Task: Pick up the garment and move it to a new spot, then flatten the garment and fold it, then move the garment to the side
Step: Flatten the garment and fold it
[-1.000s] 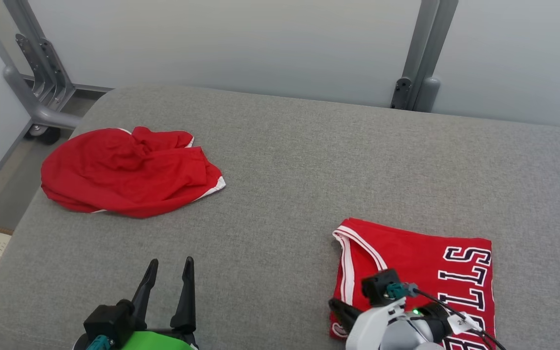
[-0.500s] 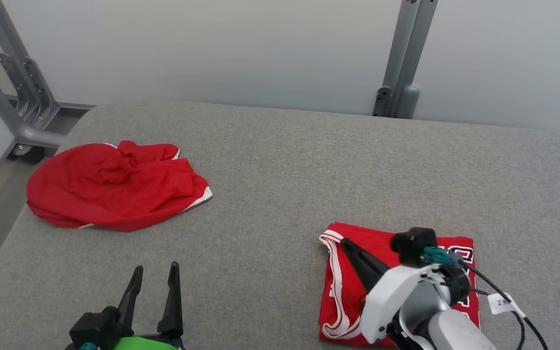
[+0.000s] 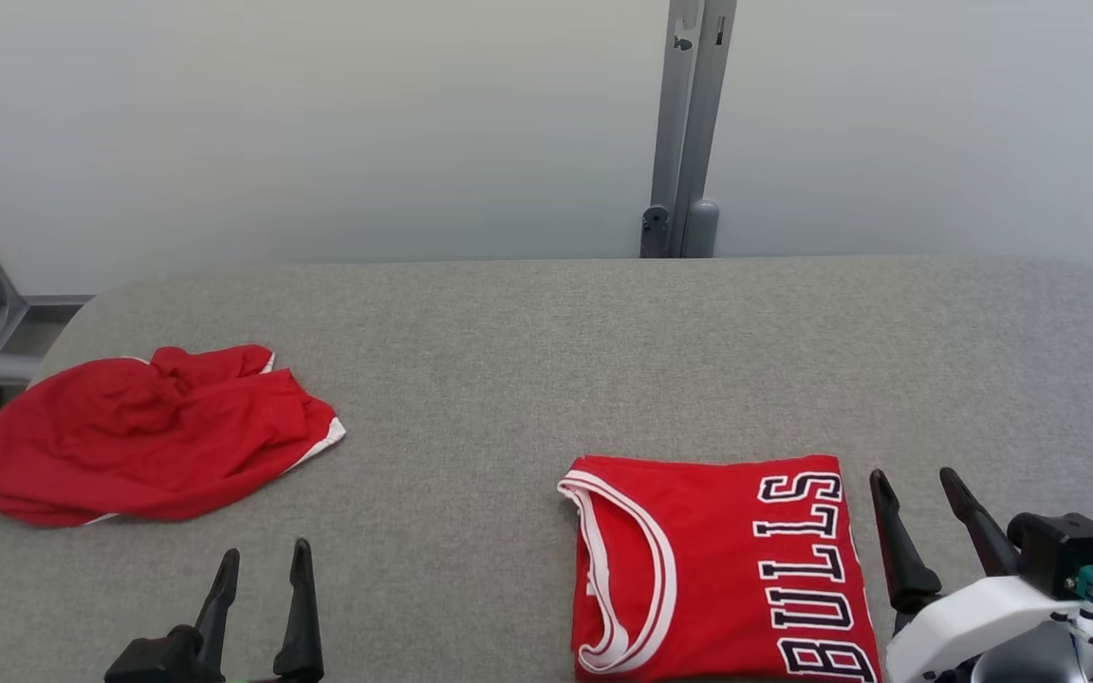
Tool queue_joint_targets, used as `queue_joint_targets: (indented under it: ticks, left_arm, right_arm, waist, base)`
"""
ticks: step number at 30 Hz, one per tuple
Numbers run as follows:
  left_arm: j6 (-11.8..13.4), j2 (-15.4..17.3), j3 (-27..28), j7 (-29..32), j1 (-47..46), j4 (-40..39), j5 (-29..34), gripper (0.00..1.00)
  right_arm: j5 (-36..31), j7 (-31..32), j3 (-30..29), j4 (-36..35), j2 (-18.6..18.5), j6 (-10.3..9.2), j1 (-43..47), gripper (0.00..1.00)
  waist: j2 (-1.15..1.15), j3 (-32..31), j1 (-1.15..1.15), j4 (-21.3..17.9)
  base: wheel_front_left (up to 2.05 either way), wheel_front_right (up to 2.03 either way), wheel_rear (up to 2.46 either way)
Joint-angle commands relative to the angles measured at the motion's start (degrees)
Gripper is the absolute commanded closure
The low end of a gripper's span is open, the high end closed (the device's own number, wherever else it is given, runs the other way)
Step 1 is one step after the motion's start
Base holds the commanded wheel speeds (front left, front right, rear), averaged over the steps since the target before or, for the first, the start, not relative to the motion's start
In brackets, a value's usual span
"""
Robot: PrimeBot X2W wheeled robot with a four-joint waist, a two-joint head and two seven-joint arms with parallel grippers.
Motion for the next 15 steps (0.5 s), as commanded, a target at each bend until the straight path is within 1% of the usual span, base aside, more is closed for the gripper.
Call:
queue_joint_targets:
  ticks: [1, 3, 8, 15]
  left_arm:
    - [0.1, 0.4, 0.3, 0.0, 1.0, 0.3, 0.5, 0.0]
    - [-0.1, 0.6, 0.5, 0.0, 1.0, 0.7, 0.9, 0.0]
    - [-0.1, 0.6, 1.2, 0.0, 0.3, 2.8, 2.1, 0.0]
    - [-1.3, -0.2, 1.6, 0.0, -1.0, 5.6, 3.9, 0.0]
  right_arm:
    - [-0.8, -0.7, -0.2, 0.3, -0.1, -0.01, 1.2, 0.0]
    - [-1.1, -2.4, -0.2, 0.5, -0.1, -0.01, 1.5, 0.0]
    - [0.0, -6.1, 1.4, 3.6, -2.8, -0.01, 2.6, 0.0]
    - [1.7, -9.0, 3.4, 9.3, -4.8, -0.01, 1.3, 0.0]
  waist:
    - [0.0, -1.1, 0.0, -1.6]
    - [0.0, -1.4, 0.0, -2.1]
    - [0.0, -2.0, 0.0, -3.0]
    - [0.0, -2.1, 0.0, -3.9]
  base:
    - [0.0, 0.0, 0.0]
    - [0.0, 0.0, 0.0]
    - [0.0, 0.0, 0.0]
    - [0.0, 0.0, 0.0]
